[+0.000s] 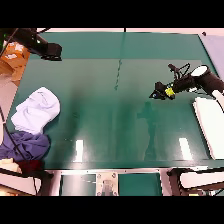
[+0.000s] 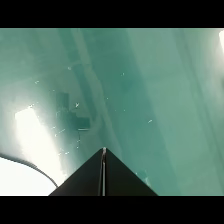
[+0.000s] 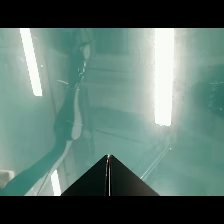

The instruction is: Fold the shirts.

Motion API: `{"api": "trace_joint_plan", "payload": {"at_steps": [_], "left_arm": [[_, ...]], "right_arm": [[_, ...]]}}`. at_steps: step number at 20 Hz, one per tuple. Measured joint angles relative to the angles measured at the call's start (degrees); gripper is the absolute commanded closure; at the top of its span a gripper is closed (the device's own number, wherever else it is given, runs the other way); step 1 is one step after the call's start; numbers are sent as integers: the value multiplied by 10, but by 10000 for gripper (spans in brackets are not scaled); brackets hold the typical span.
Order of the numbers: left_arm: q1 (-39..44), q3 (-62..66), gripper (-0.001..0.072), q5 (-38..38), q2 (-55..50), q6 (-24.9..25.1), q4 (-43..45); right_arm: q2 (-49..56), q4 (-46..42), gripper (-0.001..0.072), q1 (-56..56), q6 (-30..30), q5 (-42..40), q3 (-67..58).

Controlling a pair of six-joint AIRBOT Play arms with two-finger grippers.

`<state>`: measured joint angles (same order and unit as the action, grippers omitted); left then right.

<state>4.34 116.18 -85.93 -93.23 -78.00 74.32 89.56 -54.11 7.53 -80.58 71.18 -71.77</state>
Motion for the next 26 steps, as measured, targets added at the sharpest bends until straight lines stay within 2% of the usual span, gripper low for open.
{"api": "trace_joint_plan", "payload": {"at_steps": [14, 23, 26], "left_arm": [[0, 0, 686, 1, 0, 0, 0], [0, 0, 686, 121, 0, 0, -24], [0, -13, 687, 98, 0, -28, -1]], "right_arm": [[0, 0, 689, 0, 0, 0, 0], [0, 0, 688, 0, 0, 0, 0], [0, 0, 689, 0, 0, -5, 0]]}}
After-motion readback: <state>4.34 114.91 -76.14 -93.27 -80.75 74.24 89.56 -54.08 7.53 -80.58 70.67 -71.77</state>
